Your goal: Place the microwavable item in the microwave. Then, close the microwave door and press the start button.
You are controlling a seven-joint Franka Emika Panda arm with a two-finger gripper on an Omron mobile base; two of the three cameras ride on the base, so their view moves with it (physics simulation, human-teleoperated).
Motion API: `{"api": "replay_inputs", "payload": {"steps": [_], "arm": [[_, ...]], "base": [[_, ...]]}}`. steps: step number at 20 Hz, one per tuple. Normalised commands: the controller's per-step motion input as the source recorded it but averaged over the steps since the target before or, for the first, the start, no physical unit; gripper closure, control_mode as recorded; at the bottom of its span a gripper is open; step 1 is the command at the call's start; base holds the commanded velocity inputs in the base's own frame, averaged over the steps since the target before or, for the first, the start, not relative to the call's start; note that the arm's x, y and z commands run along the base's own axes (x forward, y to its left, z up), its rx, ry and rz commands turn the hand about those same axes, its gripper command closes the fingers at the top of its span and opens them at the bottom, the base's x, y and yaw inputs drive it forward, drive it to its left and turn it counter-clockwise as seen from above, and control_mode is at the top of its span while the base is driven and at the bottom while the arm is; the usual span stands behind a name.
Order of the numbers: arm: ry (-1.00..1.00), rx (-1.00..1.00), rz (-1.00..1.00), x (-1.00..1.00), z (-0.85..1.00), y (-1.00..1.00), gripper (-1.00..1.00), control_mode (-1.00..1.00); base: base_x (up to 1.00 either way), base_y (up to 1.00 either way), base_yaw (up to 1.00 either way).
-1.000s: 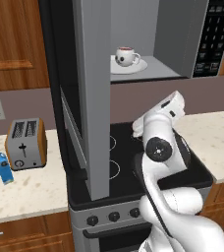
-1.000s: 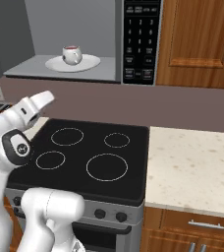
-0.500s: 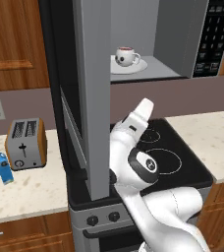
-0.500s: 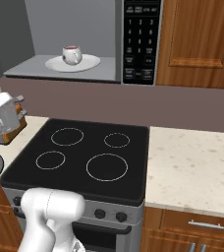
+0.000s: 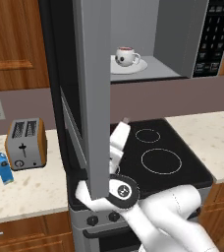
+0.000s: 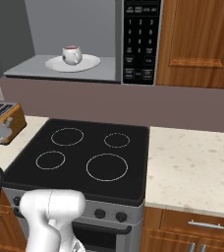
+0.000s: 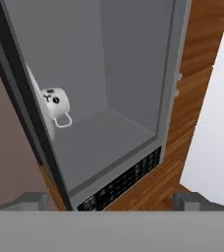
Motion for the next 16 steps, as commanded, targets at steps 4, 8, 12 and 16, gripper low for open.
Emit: {"api": "replay_inputs", "payload": {"steps": [4, 8, 12, 16], "arm": [[-0.05, -0.20, -0.15, -0.65, -0.16, 0.74, -1.00, -1.00], [0.00, -0.23, -0.15, -0.06, -0.45, 0.79, -1.00, -1.00], [0.01, -0.14, -0.10, -0.12, -0.10, 0.57, -1.00, -1.00], [0.10, -0.03, -0.14, -0.17, 0.00, 0.61, -1.00, -1.00]], "base": [[0.00, 0.00, 0.00], [0.00, 0.00, 0.00], [0.00, 0.00, 0.00], [0.00, 0.00, 0.00]]}}
